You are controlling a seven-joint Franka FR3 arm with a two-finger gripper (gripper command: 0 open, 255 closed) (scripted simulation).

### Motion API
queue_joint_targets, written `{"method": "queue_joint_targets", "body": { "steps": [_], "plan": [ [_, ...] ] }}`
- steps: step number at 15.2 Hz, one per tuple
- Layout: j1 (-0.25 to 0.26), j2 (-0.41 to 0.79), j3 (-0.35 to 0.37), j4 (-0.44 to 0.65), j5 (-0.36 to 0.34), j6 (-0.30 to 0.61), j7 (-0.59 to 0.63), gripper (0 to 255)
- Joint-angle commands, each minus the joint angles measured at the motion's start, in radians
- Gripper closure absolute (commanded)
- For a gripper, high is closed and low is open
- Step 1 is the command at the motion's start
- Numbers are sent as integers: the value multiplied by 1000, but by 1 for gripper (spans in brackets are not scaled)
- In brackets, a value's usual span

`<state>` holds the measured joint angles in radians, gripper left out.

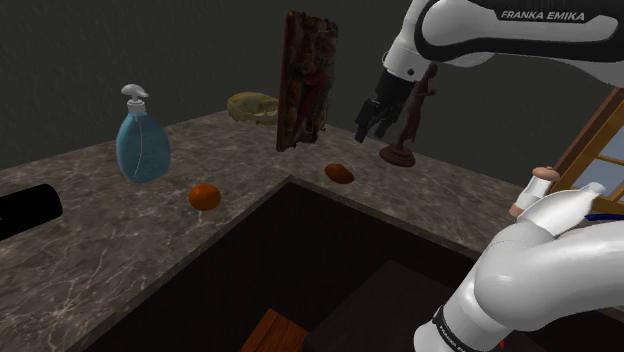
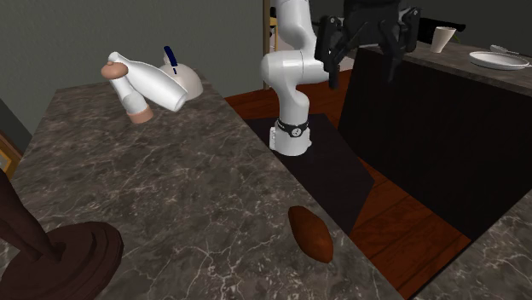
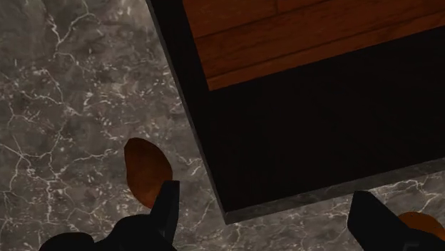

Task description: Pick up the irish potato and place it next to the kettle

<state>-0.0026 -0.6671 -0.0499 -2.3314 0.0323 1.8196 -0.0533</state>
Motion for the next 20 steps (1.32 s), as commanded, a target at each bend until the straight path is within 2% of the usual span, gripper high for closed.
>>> {"method": "queue_joint_targets", "body": {
  "steps": [1,10,17,20],
  "plan": [
    [-5,51,-22,-15,4,64,-19,0],
    [-17,318,-138,4,55,287,-142,0],
    [-18,570,-216,92,167,413,-273,0],
    [-17,587,-214,82,177,439,-280,0]
  ]
}}
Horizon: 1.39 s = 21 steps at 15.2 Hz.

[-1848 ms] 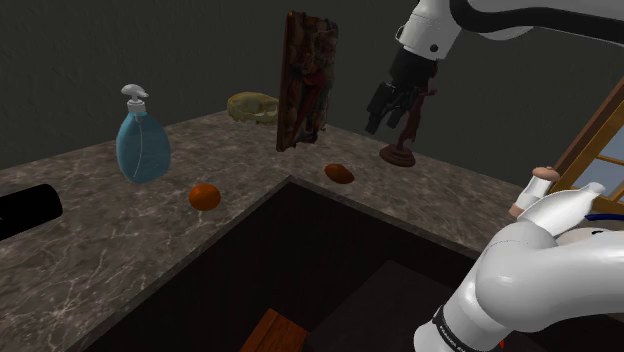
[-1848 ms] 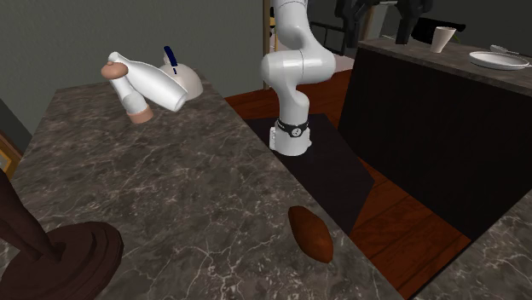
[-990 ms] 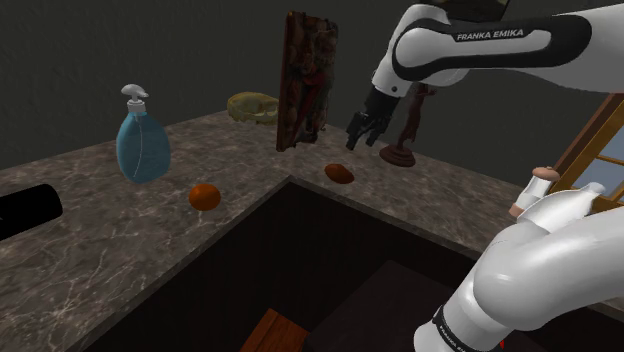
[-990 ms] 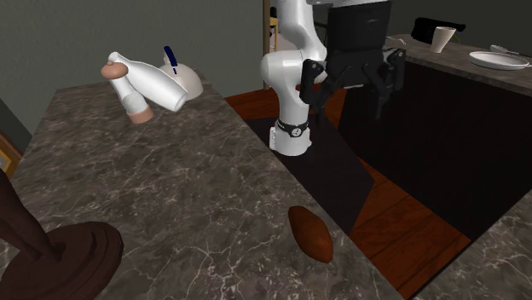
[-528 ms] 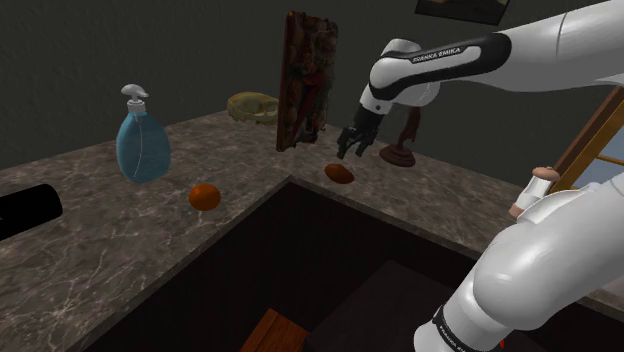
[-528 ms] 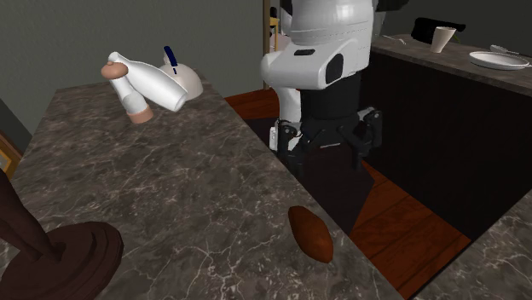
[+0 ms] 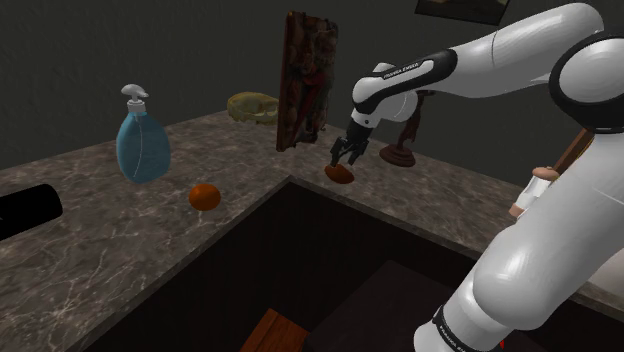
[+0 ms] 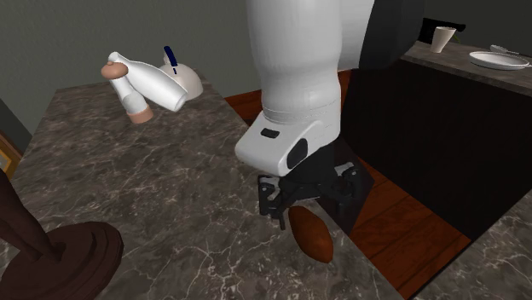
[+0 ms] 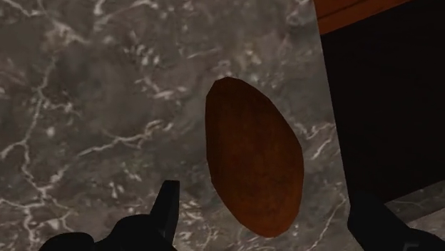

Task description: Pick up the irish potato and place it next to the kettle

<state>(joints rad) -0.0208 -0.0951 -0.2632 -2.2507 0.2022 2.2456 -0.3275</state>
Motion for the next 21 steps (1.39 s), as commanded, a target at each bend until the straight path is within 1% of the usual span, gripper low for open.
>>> {"method": "queue_joint_targets", "body": {
  "steps": [1,5,13,14,21],
  "plan": [
    [3,23,0,-4,12,25,-9,0],
    [9,62,4,-25,37,83,-25,0],
    [9,62,4,-25,37,83,-25,0],
    [9,62,4,-25,37,83,-25,255],
    [9,62,4,-24,37,82,-25,255]
  ]
}}
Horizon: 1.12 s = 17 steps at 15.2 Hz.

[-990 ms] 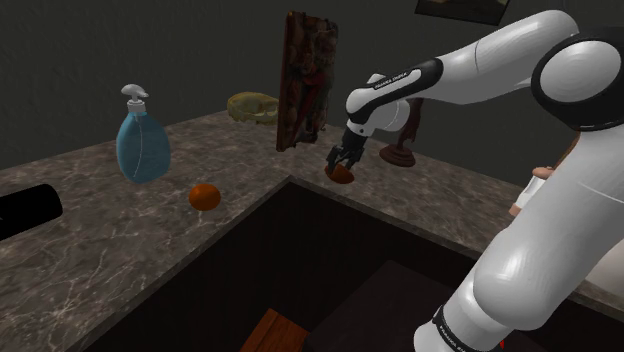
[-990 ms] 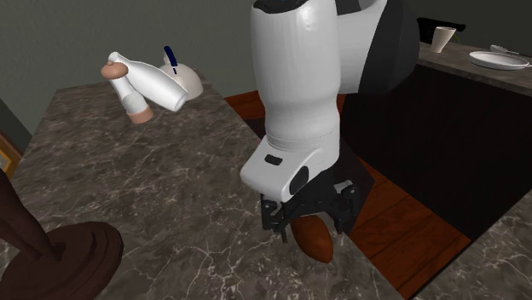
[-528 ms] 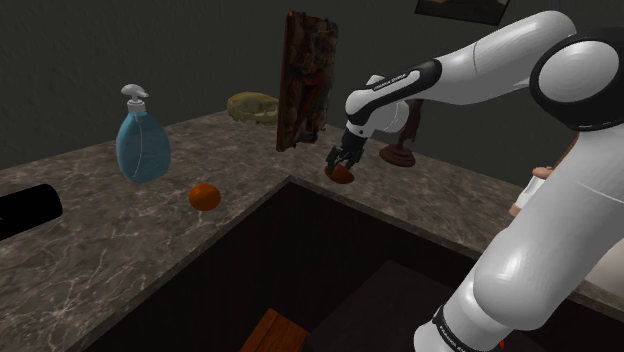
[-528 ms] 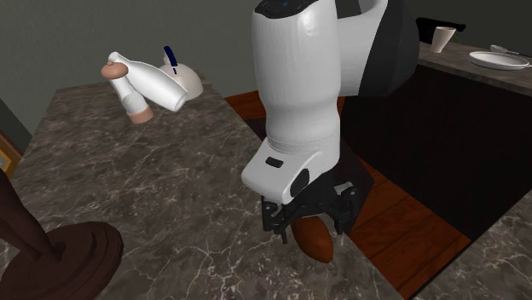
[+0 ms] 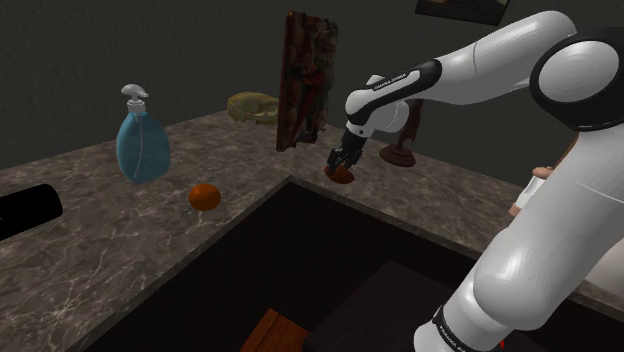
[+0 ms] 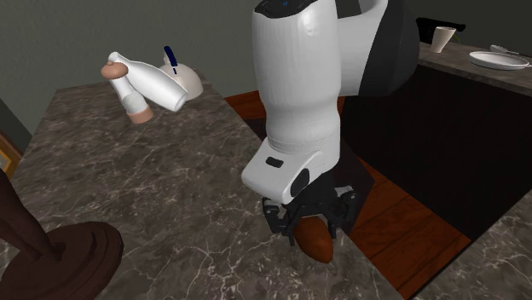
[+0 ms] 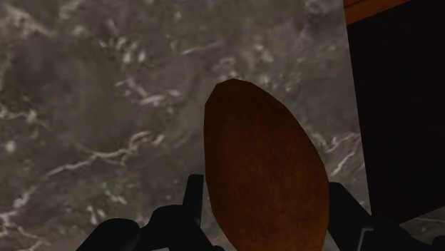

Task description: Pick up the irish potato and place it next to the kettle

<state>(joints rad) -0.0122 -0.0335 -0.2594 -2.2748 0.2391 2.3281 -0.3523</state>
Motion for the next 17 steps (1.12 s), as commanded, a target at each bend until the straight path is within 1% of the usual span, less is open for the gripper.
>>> {"method": "queue_joint_targets", "body": {
  "steps": [1,2,17],
  "plan": [
    [0,0,0,0,0,0,0,255],
    [0,0,0,0,0,0,0,255],
    [-6,-91,4,111,-61,-192,67,255]
  ]
}}
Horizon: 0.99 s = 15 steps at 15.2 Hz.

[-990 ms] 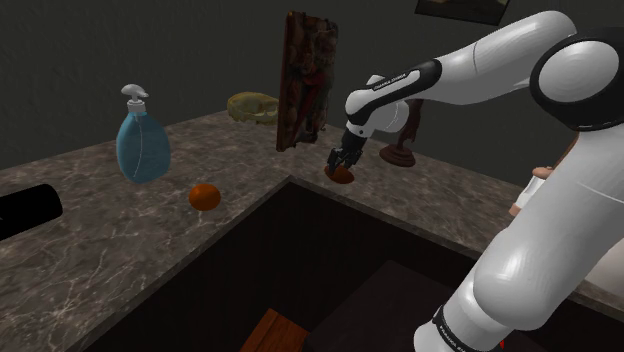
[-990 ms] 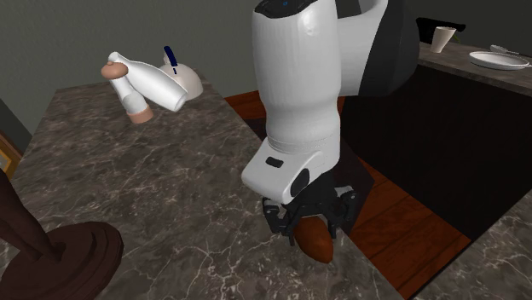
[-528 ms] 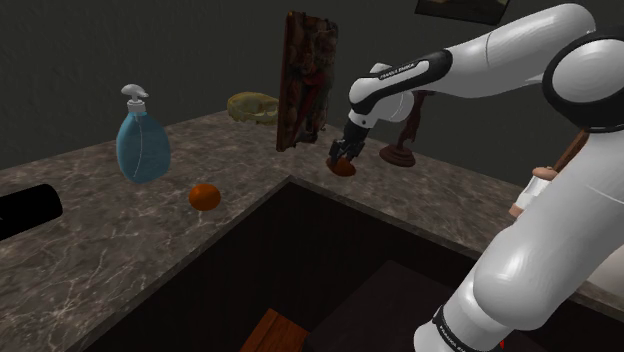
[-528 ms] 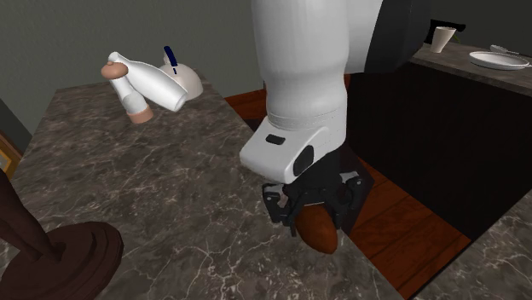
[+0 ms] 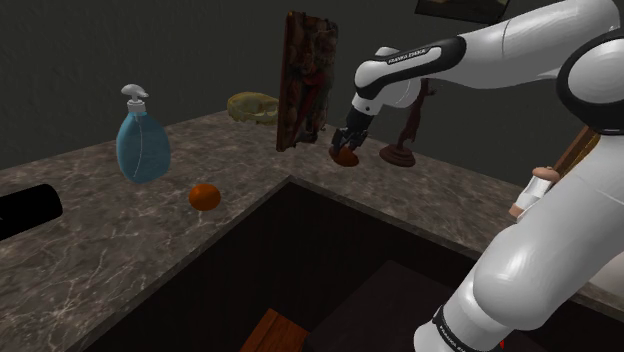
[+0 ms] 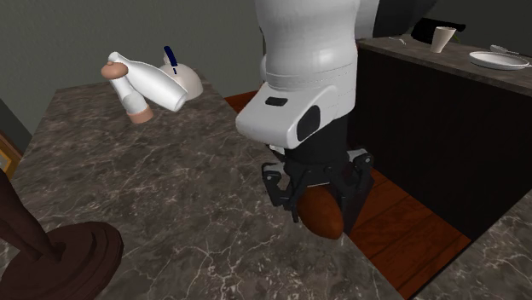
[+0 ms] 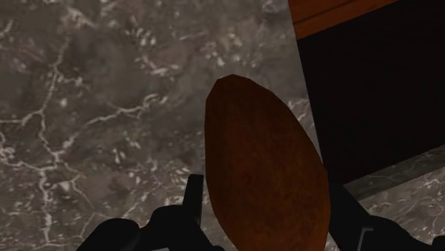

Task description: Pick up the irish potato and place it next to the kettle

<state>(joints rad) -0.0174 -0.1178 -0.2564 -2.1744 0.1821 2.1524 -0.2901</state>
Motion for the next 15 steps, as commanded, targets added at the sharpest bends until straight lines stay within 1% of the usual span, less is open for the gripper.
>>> {"method": "queue_joint_targets", "body": {
  "steps": [1,15],
  "plan": [
    [-1,-11,1,19,-7,-29,9,255],
    [-2,-47,5,170,-31,-212,49,255]
  ]
}}
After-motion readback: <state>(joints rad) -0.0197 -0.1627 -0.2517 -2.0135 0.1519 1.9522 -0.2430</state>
